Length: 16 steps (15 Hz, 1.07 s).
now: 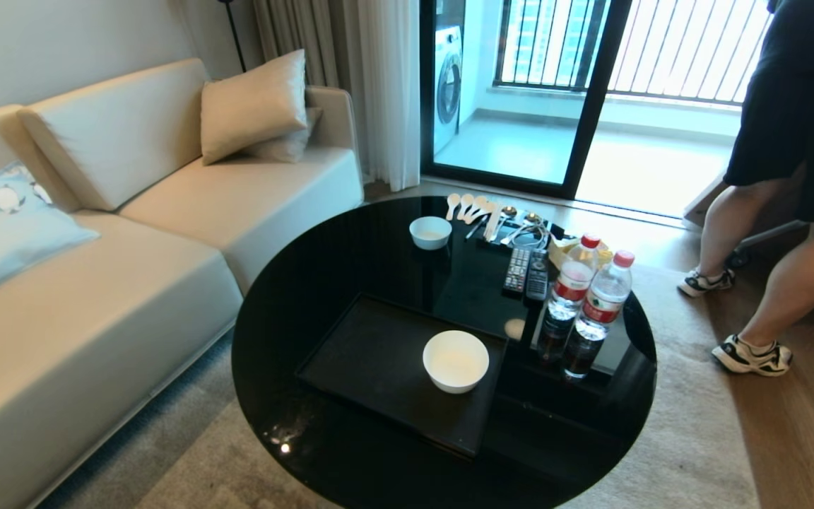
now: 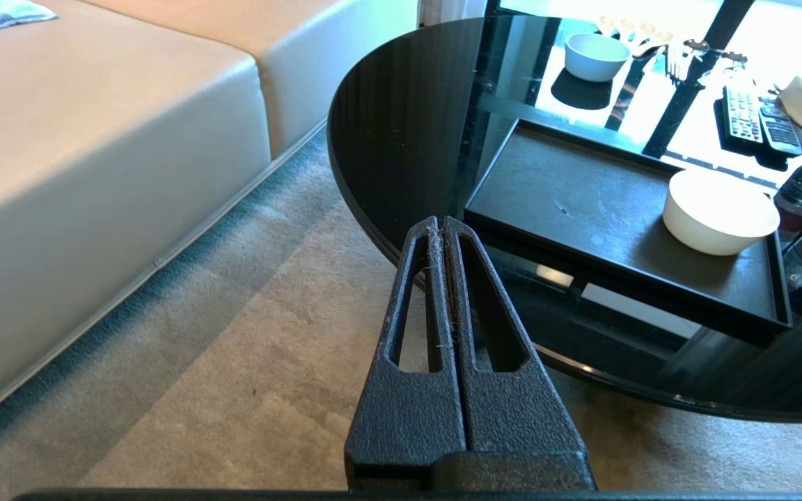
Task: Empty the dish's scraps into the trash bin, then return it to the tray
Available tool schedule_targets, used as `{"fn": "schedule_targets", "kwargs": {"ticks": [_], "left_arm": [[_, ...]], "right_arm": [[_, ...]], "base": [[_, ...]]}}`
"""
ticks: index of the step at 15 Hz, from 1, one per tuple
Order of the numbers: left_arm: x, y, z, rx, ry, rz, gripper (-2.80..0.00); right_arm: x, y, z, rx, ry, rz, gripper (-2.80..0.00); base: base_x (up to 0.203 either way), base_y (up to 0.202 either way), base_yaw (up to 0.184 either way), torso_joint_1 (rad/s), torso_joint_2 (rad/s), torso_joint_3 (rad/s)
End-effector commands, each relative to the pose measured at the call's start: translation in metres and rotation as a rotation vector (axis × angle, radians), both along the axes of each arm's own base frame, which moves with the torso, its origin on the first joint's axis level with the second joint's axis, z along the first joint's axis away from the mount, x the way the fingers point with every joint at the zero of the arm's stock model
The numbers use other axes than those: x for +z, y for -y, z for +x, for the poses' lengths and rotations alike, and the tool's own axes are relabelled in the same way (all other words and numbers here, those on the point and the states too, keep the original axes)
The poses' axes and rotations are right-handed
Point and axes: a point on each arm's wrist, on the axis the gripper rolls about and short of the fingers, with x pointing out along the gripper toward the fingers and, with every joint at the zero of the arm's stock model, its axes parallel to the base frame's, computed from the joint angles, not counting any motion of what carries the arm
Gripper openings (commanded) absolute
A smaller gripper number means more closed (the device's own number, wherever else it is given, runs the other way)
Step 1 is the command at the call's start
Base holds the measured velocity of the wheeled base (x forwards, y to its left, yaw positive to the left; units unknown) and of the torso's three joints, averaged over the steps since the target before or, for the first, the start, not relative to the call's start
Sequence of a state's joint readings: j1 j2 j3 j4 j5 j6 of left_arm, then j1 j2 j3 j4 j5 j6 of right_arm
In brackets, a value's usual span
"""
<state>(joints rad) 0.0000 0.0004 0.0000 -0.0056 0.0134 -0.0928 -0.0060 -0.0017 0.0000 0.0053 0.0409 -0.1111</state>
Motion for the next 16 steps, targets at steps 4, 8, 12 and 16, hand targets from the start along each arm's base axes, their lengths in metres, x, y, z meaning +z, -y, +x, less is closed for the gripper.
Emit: {"fn": "schedule_targets", "kwargs": {"ticks": [4, 8, 12, 16], "left_arm": [[0.0000, 0.0000, 0.0000, 0.000, 0.001, -0.001, -2.80], [0.0000, 0.0000, 0.0000, 0.000, 0.001, -0.001, -2.80], [0.0000, 0.0000, 0.0000, 0.000, 0.001, -0.001, -2.80], [0.0000, 0.0000, 0.0000, 0.000, 0.001, -0.001, -2.80]], "right_arm": [[0.0001, 0.0000, 0.0001, 0.001, -0.001, -0.001, -2.80], [0.0001, 0.0000, 0.0001, 0.000, -0.001, -0.001, -2.80], [0.0001, 0.0000, 0.0001, 0.003, -0.001, -0.001, -2.80], [0.0001, 0.0000, 0.0001, -0.001, -0.002, 0.037, -2.80]], "base": [[0.000, 0.000, 0.000, 0.000, 0.00, 0.000], [0.000, 0.000, 0.000, 0.000, 0.00, 0.000], [0.000, 0.000, 0.000, 0.000, 0.00, 0.000], [0.000, 0.000, 0.000, 0.000, 0.00, 0.000]]}}
